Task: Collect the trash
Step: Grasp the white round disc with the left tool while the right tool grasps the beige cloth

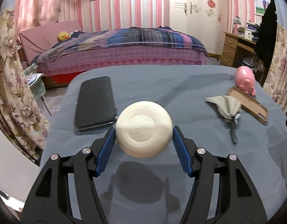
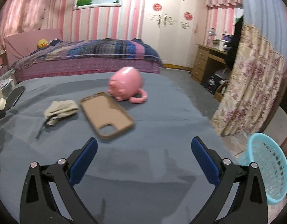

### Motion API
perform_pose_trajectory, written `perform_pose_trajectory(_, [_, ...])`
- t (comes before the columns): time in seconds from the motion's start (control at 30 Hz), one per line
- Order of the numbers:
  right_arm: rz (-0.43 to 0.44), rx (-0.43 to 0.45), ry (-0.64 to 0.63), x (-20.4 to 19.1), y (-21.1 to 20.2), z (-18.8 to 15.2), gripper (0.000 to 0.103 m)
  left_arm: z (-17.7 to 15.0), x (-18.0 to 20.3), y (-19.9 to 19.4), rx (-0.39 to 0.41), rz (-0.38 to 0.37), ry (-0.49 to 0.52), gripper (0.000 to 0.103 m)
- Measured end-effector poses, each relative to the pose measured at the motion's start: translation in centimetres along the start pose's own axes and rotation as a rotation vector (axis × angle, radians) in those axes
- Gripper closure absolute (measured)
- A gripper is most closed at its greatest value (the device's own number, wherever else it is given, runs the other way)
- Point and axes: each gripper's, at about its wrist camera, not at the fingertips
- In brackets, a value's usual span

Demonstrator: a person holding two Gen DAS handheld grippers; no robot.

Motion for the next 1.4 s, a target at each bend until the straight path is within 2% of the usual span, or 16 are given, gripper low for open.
perform_pose_trajectory(0.2, [0.071, -0.013, -0.025, -4.6, 0.5, 0.3, 0.005, -0.1, -2.0, 0.3, 0.024, 0.035, -0.025, 0.042])
perform_pose_trajectory(0.37, [0.137, -0.014, -0.072, -9.0, 1.4, 0.7, 0.005, -0.4, -3.0, 0.5, 0.034, 0.036, -0.079, 0.042])
perform_pose_trajectory(0.57, [0.197, -0.047, -0.096, -12.3, 3.4, 1.8, 0.005, -0.7, -4.2, 0.3, 0.054, 0.065, -0.141, 0.042])
perform_pose_trajectory(0.97, [0.256, -0.091, -0.137, -15.9, 5.6, 2.5, 0.006, -0.7, -4.5, 0.6, 0.052, 0.076, -0.155, 0.042])
perform_pose_trajectory(1.07, [0.258, -0.124, -0.148, -16.5, 6.6, 2.7, 0.014, -0.7, -4.4, 0.7, 0.05, 0.077, -0.143, 0.042])
perform_pose_trajectory(1.17, [0.289, -0.182, -0.141, -16.9, 8.1, 3.0, 0.03, -0.8, -4.1, 0.7, 0.052, 0.08, -0.128, 0.042])
perform_pose_trajectory(1.23, [0.313, -0.217, -0.137, -16.9, 9.0, 3.0, 0.052, -0.9, -4.0, 0.5, 0.056, 0.082, -0.127, 0.042])
perform_pose_trajectory(1.3, [0.33, -0.23, -0.129, -16.8, 9.3, 3.0, 0.056, -1.0, -3.9, 0.4, 0.055, 0.082, -0.127, 0.042])
perform_pose_trajectory(1.33, [0.335, -0.227, -0.124, -16.7, 9.4, 3.0, 0.063, -1.0, -3.9, 0.4, 0.055, 0.082, -0.126, 0.042])
perform_pose_trajectory(1.4, [0.35, -0.215, -0.121, -16.5, 9.2, 2.8, 0.069, -1.0, -3.9, 0.4, 0.056, 0.082, -0.123, 0.042])
Point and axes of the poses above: each gripper's, at about its wrist camera, not at the fingertips, and y roughly the way its jaws point, x to its right, z to its top, and after that the axes turned 3 degrees about y, right-handed
